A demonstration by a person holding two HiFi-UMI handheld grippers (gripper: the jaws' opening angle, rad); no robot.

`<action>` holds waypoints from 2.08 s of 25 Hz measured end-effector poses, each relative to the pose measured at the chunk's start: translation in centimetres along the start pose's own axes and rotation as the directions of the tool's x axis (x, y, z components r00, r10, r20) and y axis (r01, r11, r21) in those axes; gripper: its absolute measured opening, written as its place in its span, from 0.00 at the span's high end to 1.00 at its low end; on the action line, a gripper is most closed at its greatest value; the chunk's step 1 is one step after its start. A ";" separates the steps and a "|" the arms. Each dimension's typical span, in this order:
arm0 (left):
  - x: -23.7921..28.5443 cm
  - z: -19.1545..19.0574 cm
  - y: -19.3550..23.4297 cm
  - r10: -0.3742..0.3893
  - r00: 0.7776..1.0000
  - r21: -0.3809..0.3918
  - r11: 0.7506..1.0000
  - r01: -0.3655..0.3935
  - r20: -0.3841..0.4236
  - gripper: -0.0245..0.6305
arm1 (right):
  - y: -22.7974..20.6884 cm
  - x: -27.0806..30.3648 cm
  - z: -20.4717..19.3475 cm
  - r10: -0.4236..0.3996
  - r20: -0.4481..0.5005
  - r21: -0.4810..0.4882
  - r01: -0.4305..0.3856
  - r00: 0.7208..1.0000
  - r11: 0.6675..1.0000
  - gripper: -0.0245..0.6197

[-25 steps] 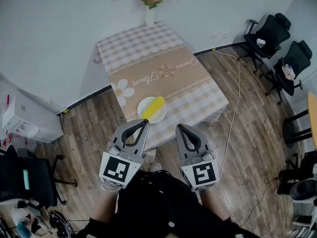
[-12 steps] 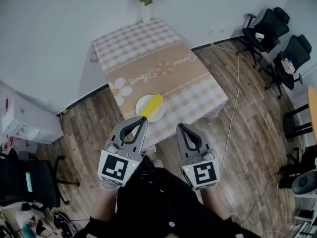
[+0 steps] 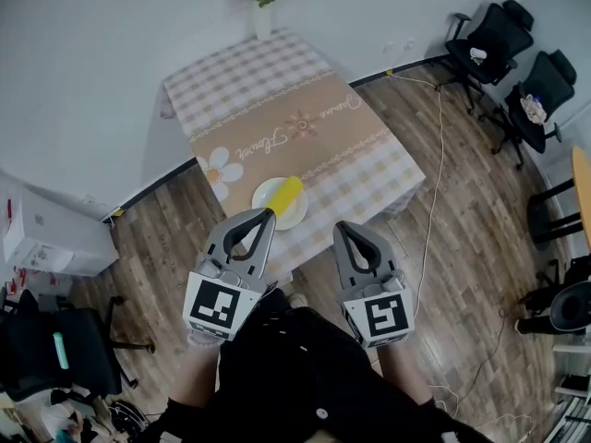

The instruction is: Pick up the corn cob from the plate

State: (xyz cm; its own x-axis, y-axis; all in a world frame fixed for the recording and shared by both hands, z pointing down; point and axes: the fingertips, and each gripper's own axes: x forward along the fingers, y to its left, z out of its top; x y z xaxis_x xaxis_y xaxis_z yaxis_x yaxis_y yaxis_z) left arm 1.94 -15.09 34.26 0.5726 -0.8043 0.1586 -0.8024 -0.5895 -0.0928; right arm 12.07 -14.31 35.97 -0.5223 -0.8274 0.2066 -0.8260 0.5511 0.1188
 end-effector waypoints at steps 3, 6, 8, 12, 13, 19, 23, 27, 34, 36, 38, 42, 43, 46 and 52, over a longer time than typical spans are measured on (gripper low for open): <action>0.7 -0.3 0.7 -0.018 1.000 -0.005 1.000 0.018 -0.008 0.94 | -0.3 0.8 0.1 -0.018 0.009 0.010 0.018 1.000 1.000 0.90; 1.4 -0.5 1.4 -0.032 0.999 -0.005 0.999 0.032 -0.017 0.94 | -0.4 1.6 0.1 -0.026 0.000 0.010 0.026 1.000 1.000 0.90; 1.9 -0.8 1.7 -0.047 0.999 0.007 0.999 0.047 -0.023 0.94 | -0.5 2.0 0.2 -0.036 0.000 0.016 0.036 0.999 0.999 0.90; 2.4 -1.1 2.5 -0.070 0.998 0.029 0.997 0.070 -0.006 0.94 | -0.3 2.5 0.0 -0.041 -0.041 0.011 0.042 0.998 0.999 0.90; 2.5 -1.0 2.7 -0.069 0.998 0.021 0.997 0.069 -0.003 0.94 | -0.3 2.6 0.0 -0.047 -0.041 0.013 0.048 0.998 0.999 0.90; 3.7 -2.1 3.2 -0.120 0.993 0.054 0.991 0.120 0.000 0.94 | -0.5 2.7 -0.3 -0.090 -0.037 0.021 0.091 0.995 0.996 0.90; 4.6 -2.9 3.6 -0.127 0.992 0.027 0.991 0.127 -0.019 0.94 | -0.5 2.6 -0.5 -0.109 -0.074 0.019 0.111 0.991 0.994 0.90; 5.7 -4.3 4.0 -0.135 0.989 0.020 0.990 0.136 -0.057 0.94 | -0.5 2.3 -1.0 -0.134 -0.093 0.023 0.137 0.987 0.990 0.90; 7.9 -6.8 3.5 -0.196 0.973 0.008 0.980 0.198 -0.125 0.83 | -1.0 1.7 -1.6 -0.183 -0.122 0.027 0.188 0.975 0.982 0.90; 8.5 -7.6 3.3 -0.215 0.966 0.002 0.976 0.218 -0.146 0.79 | -1.0 1.6 -1.7 -0.195 -0.128 0.027 0.200 0.972 0.979 0.90; 9.1 -8.6 3.0 -0.234 0.957 -0.002 0.971 0.237 -0.174 0.74 | -1.1 1.4 -1.8 -0.206 -0.133 0.027 0.211 0.969 0.977 0.90; 10.4 -11.1 2.5 -0.263 0.936 -0.033 0.964 0.262 -0.235 0.67 | -1.4 0.8 -2.1 -0.235 -0.147 0.032 0.242 0.961 0.970 0.90; 10.7 -11.7 2.3 -0.270 0.930 -0.042 0.962 0.268 -0.249 0.66 | -1.4 0.6 -2.3 -0.242 -0.156 0.034 0.250 0.958 0.968 0.90; 11.8 -13.7 2.3 -0.277 0.918 -0.075 0.961 0.267 -0.282 0.65 | -1.7 0.2 -2.5 -0.258 -0.168 0.033 0.267 0.952 0.963 0.90; 13.7 -17.6 2.6 -0.287 0.889 -0.144 0.957 0.251 -0.358 0.62 | -2.0 -0.7 -3.2 -0.287 -0.196 0.044 0.301 0.938 0.953 0.90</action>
State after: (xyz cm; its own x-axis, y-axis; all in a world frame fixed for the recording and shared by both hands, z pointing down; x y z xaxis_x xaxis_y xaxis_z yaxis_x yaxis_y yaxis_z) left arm 4.77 -26.34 53.52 0.6790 -0.5190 0.5192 -0.6484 -0.7556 0.0927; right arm 14.73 -14.47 38.67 -0.2112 -0.9127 0.3498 -0.9533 0.2714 0.1325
